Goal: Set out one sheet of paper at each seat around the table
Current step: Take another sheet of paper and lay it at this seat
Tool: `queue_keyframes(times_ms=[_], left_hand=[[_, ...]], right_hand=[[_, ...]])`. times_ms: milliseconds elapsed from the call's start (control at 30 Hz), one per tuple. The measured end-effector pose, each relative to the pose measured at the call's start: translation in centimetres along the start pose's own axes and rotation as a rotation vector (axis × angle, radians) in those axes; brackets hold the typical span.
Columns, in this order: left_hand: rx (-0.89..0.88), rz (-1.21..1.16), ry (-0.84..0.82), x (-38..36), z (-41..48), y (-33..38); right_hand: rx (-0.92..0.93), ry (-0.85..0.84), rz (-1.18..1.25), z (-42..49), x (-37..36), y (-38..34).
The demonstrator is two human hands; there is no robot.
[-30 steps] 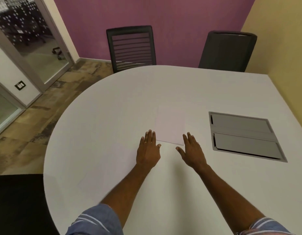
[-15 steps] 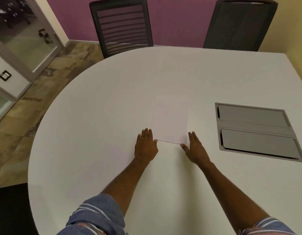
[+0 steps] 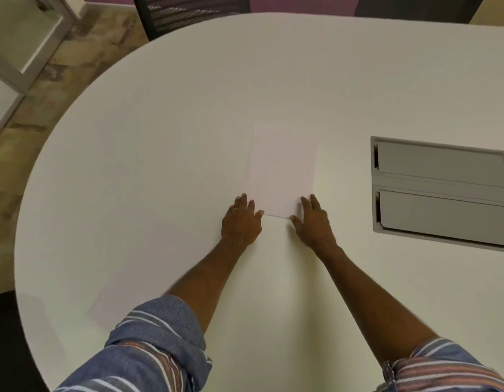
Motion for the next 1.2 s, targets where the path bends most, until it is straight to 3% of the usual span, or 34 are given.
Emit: queue_keyframes(times_ms=[400,567,767,1000,1200], left_hand=[[-0.047,0.061,0.079,-0.2,0.5,-0.2],[-0.02,-0.075,0.086,0.2,0.4,-0.5],[0.015,-0.204,0.102,1.1,-0.1,-0.8],[0.141,-0.539,0.235,3.1,-1.6,-0.9],[0.424,-0.977,0.352,3.4,-3.7,-0.7]], right_hand=[[-0.181,0.273,0.41,1.4,2.6,0.3],[-0.263,0.358,0.549,1.2,3.1,0.9],[-0.413,0.333,0.757,1.1,2.8,1.2],[-0.518,0.34,1.044,0.1,3.8,0.2],[-0.549,0.218,1.18,-2.0,4.7,-0.4]])
Point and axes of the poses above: each hand's wrist, its own z-axis towards the middle knuckle, its own x-axis out of the back of the hand, y = z × x, the point moved 7 cm from there along z, towards the middle knuckle, and after that the axes turned 10 degrees about -z, right-handed, at the moved point
